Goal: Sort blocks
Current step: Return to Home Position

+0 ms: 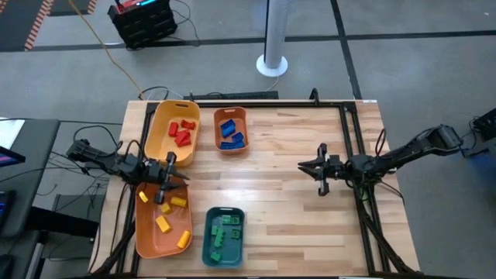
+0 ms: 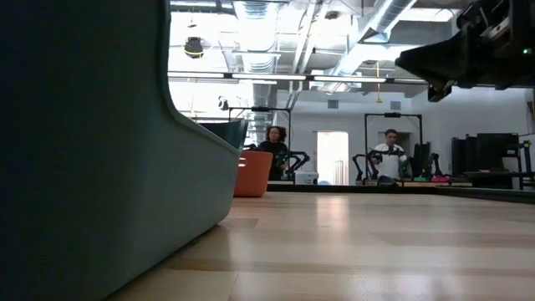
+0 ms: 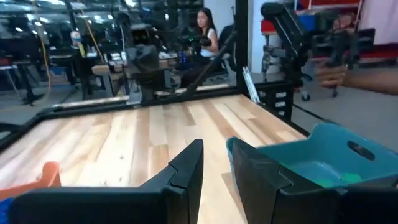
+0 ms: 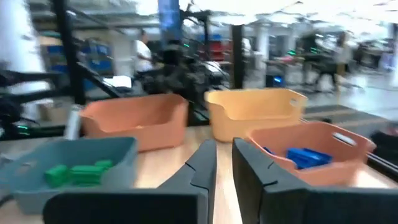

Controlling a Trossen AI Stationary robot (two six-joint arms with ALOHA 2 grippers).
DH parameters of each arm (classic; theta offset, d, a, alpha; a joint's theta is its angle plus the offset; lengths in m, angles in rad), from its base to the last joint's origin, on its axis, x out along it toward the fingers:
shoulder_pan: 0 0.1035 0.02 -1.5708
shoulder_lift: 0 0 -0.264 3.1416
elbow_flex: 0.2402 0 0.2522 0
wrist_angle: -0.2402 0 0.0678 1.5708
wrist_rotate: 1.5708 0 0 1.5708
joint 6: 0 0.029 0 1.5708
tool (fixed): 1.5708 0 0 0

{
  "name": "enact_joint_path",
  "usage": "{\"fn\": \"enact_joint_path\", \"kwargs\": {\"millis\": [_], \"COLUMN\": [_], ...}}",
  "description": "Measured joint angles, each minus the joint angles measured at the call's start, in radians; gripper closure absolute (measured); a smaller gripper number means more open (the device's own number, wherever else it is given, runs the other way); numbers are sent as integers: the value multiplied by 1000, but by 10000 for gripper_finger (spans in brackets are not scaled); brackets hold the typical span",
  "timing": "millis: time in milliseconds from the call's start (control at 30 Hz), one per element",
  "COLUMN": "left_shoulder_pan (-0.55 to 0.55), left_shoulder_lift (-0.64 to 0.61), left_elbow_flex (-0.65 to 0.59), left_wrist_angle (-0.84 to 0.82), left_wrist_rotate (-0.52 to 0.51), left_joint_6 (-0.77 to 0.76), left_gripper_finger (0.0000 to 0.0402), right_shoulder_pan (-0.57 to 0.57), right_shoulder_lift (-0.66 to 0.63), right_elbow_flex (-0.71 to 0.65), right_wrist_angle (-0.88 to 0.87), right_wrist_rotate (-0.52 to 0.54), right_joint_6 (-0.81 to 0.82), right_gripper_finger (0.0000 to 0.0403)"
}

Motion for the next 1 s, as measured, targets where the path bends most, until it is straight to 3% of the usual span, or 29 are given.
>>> {"fn": "enact_joint_path", "kwargs": {"millis": [167,467,567,700,800,900,1000], "left_shoulder_pan": [0,0,0,0,0,0,0], "left_shoulder_lift": [0,1,1,1,1,1,1], "left_elbow_flex": [5,3,3,3,2,-1,-1], "left_wrist_angle": [-37,-26,-26,-27,-19,7,47], "left_wrist_rotate": [19,0,-1,-1,0,0,0], "left_joint_6": [-22,21,71,83,69,68,67], "left_gripper_finger": [320,320,320,320,320,320,320], "right_shoulder_pan": [-29,-111,-140,-148,-147,-147,-164], "right_shoulder_lift": [0,2,-7,-50,-117,-220,-351], "right_elbow_flex": [0,-1,-1,-2,-2,-2,-2], "right_wrist_angle": [-45,-275,-271,-229,-221,-244,-347], "right_wrist_rotate": [132,161,166,134,46,-25,-24], "right_joint_6": [81,116,194,243,246,214,207], "right_gripper_finger": [348,349,349,349,349,349,349]}}
